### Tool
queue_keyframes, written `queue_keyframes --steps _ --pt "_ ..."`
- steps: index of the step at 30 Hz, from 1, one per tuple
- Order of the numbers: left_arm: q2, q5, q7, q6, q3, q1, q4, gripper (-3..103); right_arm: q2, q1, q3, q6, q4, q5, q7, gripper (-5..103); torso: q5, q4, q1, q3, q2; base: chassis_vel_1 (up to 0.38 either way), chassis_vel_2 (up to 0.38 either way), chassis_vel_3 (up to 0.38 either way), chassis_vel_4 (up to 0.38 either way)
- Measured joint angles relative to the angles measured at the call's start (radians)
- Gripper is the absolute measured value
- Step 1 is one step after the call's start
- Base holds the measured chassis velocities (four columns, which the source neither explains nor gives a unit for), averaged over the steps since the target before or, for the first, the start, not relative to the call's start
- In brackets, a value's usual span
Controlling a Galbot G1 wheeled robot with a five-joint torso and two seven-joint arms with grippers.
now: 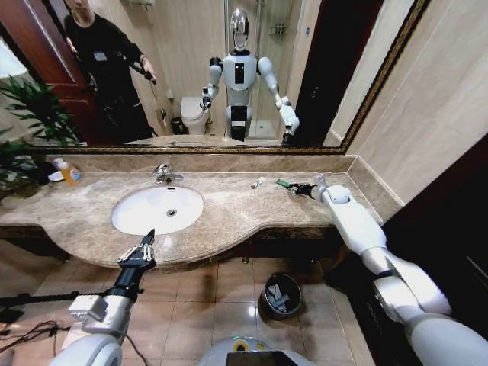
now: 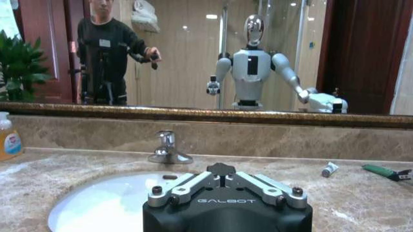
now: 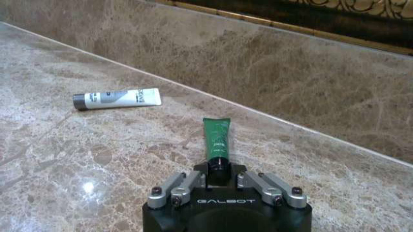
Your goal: Pick up the trash from the sink and place it in the trash bin.
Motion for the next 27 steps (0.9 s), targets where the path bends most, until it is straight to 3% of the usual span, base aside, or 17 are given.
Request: queue_keyframes --steps 6,9,12,14,18,22,23,25,27 --pt "0.0 0.0 0.0 0.0 0.0 0.0 0.0 0 -0.009 -0.013 0.006 0.0 0.031 0.026 0.02 20 -0.0001 0.0 0.0 0.0 0.0 0.0 0.0 0.0 0.0" --pt "0.0 0.0 0.0 0.0 0.0 0.0 0.0 0 -0.022 -0.054 0.017 0.002 0.102 0.078 0.077 20 0.0 0.0001 0.0 0.0 0.0 0.0 0.0 0.0 0.0" --pt "0.0 0.0 0.0 0.0 0.0 0.0 0.0 0 -0.055 -0.16 0.029 0.013 0.266 0.207 0.19 20 0.0001 0.0 0.0 0.0 0.0 0.0 0.0 0.0 0.0" --pt "0.0 0.0 0.0 0.0 0.0 0.0 0.0 0 -0.064 -0.186 0.035 0.019 0.302 0.23 0.211 20 -0.0001 0.0 0.0 0.0 0.0 0.0 0.0 0.0 0.0" --pt "0.0 0.0 0.0 0.0 0.0 0.0 0.0 0 -0.085 -0.283 0.075 0.066 0.427 0.287 0.271 20 -0.0001 -0.0001 0.0 0.0 0.0 0.0 0.0 0.0 0.0" --pt "0.0 0.0 0.0 0.0 0.0 0.0 0.0 0 -0.078 -0.402 0.148 0.177 0.527 0.322 0.328 20 -0.0001 0.0 0.0 0.0 0.0 0.0 0.0 0.0 0.0" --pt "0.0 0.0 0.0 0.0 0.0 0.0 0.0 0 -0.078 -0.402 0.148 0.177 0.527 0.322 0.328 20 -0.0001 0.0 0.0 0.0 0.0 0.0 0.0 0.0 0.0" --pt "0.0 0.0 0.0 0.0 0.0 0.0 0.0 0 -0.063 -0.493 0.195 0.255 0.583 0.341 0.394 20 -0.0001 0.0001 0.0 0.0 0.0 0.0 0.0 0.0 0.0" --pt "0.0 0.0 0.0 0.0 0.0 0.0 0.0 0 -0.061 -0.507 0.201 0.266 0.591 0.343 0.405 20 0.0001 0.0 0.0 0.0 0.0 0.0 0.0 0.0 0.0"
